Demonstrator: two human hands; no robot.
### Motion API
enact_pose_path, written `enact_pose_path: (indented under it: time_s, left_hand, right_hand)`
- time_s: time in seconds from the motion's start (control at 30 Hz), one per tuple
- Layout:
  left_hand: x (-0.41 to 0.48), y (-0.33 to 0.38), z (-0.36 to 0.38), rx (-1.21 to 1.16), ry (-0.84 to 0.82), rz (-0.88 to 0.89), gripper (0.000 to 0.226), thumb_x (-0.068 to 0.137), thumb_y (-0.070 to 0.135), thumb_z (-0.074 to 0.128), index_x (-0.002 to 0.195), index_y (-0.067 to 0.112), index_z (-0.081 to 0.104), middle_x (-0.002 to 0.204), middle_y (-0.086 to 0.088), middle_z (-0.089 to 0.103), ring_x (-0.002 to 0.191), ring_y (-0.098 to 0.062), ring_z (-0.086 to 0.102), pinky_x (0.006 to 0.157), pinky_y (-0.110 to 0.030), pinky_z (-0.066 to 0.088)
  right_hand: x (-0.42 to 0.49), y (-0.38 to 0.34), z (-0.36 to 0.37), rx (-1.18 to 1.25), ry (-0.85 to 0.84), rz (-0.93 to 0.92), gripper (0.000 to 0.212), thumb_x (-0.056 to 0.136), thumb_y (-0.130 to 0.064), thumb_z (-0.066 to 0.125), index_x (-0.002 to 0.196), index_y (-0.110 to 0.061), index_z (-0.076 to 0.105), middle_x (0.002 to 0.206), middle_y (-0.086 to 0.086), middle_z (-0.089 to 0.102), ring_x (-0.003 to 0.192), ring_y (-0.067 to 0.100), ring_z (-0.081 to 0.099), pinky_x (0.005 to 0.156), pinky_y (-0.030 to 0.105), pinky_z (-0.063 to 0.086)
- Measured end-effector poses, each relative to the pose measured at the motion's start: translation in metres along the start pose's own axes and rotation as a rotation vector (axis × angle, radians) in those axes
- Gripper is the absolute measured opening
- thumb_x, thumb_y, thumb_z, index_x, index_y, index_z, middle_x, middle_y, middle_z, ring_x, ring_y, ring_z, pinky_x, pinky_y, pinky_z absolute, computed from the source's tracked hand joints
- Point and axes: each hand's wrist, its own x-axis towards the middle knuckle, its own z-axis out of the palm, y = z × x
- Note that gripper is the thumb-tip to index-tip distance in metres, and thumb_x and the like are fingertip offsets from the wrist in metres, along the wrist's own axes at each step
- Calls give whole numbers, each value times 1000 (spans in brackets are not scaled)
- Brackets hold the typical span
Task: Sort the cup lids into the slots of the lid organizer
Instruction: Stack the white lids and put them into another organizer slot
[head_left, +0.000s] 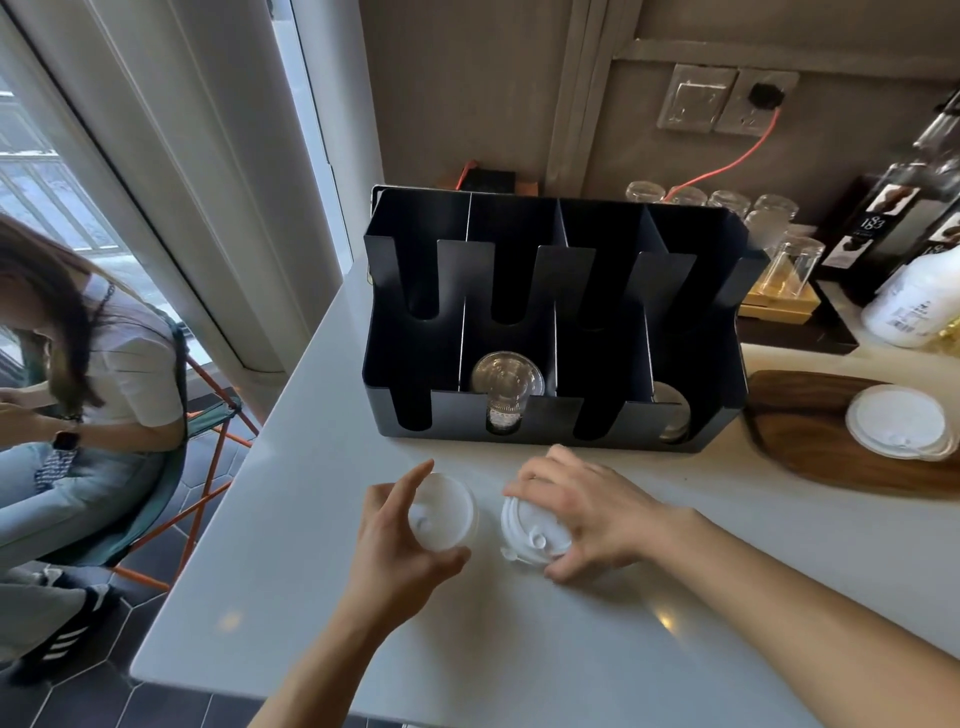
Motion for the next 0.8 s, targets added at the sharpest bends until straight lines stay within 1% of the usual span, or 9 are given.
enact_pose_path:
  time_s: [0.17, 0.23, 0.3, 0.37, 0.47, 0.53, 0.67, 0.73, 0.8]
  left_hand:
    - [0, 11, 3, -25, 4, -18, 97, 60, 23, 96, 140, 46, 44, 117, 7, 47, 102, 6, 49, 75, -2, 34]
    - [1, 18, 8, -31, -22, -33, 99, 58, 25, 97, 139, 45, 43, 115, 7, 47, 102, -3, 50, 76, -6, 35]
    - [3, 27, 13, -28, -61, -48, 97, 57, 25, 97, 136, 46, 44, 111, 9, 45, 102, -9, 50, 73, -6, 35]
    - [4, 39, 18, -44, -123, -57, 94, 57, 25, 96, 133, 46, 44, 113, 9, 45, 99, -1, 50, 70, -4, 38]
    - [8, 53, 23, -171, -213, -57, 92, 48, 30, 96, 129, 43, 53, 122, 5, 55, 111, -4, 56, 82, -16, 53]
    - [11, 58, 22, -344, -286, -89, 96, 46, 23, 96, 133, 38, 57, 127, -2, 64, 114, -18, 65, 88, -34, 61]
    - [14, 60, 17, -660, -509, -137, 89, 60, 0, 93, 139, 22, 58, 134, -19, 64, 121, -39, 64, 100, -52, 56]
    - [15, 58, 19, -763, -545, -178, 91, 60, -7, 91, 141, 20, 57, 136, -23, 62, 120, -42, 65, 99, -52, 56]
    - [14, 58, 21, -883, -526, -240, 92, 58, -14, 84, 140, 17, 58, 132, -21, 65, 109, -37, 69, 88, -43, 60]
  right_hand:
    - [-14, 0, -7, 211, 272, 135, 92, 58, -56, 76, 141, -31, 45, 125, -16, 46, 108, 11, 39, 87, 22, 44]
    - [-20, -5, -16, 253, 337, 152, 95, 58, -58, 76, 143, -34, 43, 126, -19, 45, 110, 7, 38, 88, 18, 42]
    - [-24, -12, -25, 323, 358, 156, 97, 59, -58, 77, 145, -36, 40, 127, -22, 44, 112, 3, 38, 92, 16, 39]
    - [-25, -18, -30, 414, 355, 159, 98, 60, -55, 80, 147, -37, 38, 128, -24, 43, 116, 1, 38, 95, 12, 35]
    - [-25, -21, -32, 395, 349, 164, 100, 61, -54, 81, 149, -37, 36, 130, -24, 43, 116, 0, 37, 97, 13, 35]
    - [-29, -20, -33, 400, 361, 187, 99, 62, -56, 81, 148, -37, 36, 129, -25, 43, 116, 0, 37, 97, 14, 36]
    - [-41, -14, -38, 487, 412, 228, 99, 61, -58, 83, 147, -40, 37, 126, -32, 41, 120, 0, 39, 95, 9, 34]
    - [-47, -15, -41, 462, 407, 236, 100, 61, -58, 83, 147, -40, 36, 127, -31, 40, 121, 0, 38, 96, 12, 36]
    - [-53, -16, -43, 396, 396, 230, 99, 62, -56, 81, 148, -39, 35, 129, -28, 40, 119, 0, 36, 97, 14, 36]
